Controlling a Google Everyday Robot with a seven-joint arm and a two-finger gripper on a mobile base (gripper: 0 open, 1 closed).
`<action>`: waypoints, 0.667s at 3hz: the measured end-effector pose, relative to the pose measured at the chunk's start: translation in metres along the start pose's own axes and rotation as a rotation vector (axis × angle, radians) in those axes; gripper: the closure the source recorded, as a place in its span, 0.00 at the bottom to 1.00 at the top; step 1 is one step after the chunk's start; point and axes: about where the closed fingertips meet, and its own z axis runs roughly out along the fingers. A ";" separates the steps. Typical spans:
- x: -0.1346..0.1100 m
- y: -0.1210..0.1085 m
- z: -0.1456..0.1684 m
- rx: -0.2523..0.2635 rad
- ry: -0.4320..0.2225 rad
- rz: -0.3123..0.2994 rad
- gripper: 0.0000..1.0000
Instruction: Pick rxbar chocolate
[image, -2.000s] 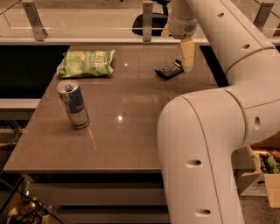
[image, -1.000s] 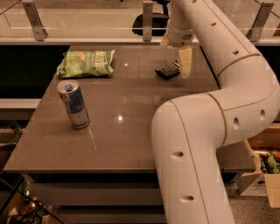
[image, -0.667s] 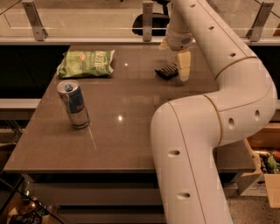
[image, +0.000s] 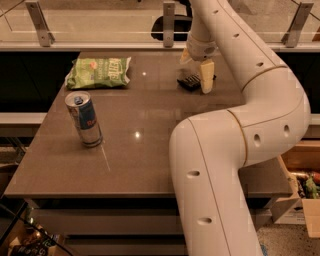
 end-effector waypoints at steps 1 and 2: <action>0.001 -0.008 0.004 0.024 0.002 -0.001 0.42; 0.001 -0.010 0.004 0.029 0.003 -0.001 0.65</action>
Offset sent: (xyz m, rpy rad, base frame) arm 0.0069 0.0023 -0.0025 0.0059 -0.0205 0.0003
